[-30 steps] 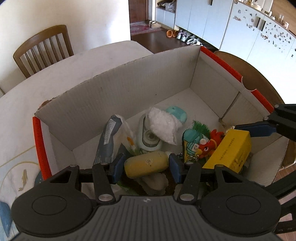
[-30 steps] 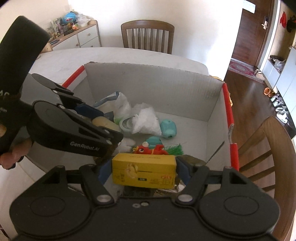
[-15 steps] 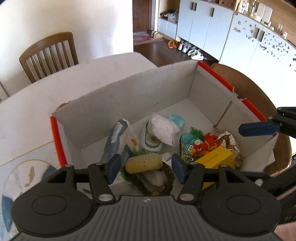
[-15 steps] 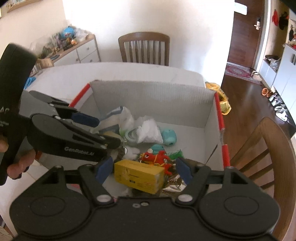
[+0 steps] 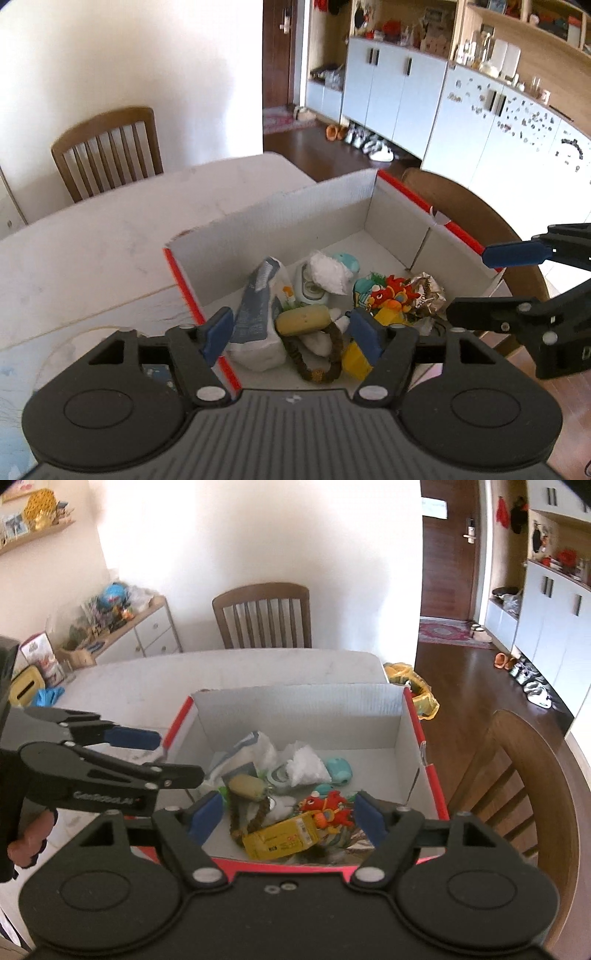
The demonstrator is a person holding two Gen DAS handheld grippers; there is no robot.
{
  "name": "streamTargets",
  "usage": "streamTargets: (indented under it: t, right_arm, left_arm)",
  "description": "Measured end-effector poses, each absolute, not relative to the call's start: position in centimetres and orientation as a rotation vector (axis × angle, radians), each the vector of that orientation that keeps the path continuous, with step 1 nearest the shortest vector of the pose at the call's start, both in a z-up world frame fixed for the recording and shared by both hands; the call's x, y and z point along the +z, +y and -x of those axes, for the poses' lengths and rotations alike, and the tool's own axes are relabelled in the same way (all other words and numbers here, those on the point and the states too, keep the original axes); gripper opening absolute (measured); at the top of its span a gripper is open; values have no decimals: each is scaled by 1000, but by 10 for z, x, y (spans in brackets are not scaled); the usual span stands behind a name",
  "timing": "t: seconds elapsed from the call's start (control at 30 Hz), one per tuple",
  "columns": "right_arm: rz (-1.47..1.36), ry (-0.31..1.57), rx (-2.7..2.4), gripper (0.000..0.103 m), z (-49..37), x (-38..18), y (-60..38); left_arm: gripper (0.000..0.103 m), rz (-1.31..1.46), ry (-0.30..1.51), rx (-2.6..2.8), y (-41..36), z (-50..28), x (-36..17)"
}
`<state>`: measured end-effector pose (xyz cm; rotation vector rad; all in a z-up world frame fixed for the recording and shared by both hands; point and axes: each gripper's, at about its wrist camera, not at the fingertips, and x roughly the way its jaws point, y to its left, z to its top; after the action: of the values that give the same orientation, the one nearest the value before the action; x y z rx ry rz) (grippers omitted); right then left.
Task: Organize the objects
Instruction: 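Withdraw both tools up and away from the shoebox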
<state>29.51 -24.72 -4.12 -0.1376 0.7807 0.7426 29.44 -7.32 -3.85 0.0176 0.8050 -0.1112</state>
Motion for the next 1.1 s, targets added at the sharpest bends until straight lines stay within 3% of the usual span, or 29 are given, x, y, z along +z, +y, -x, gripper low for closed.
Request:
streamTargets:
  t: [0.17,0.3,0.53,0.6,0.73,1.1]
  right_arm:
    - [92,754,707,80,-276,-35,-246]
    - [65,729,680,84,-258,-31,-243]
    - [-24,653,636,102,-224,-25,-239]
    - [-30,633,625,102,-216,-23,-236]
    - [-38,592,599,102,-200,-19,-230]
    - [-73,539,514,102,-167,-17,-215]
  left_arm:
    - [73,-4,769,-131,-63,-272,-25]
    - [83,0,739,-146,-57,-255,-16]
    - [84,-1,700,-186,-46,-231,-5]
    - [86,-11,694,-189,-44,-226,-3]
    - [103,6,676,-207,-36,-217,1]
    - [103,11,628,-233,-26,-193,5]
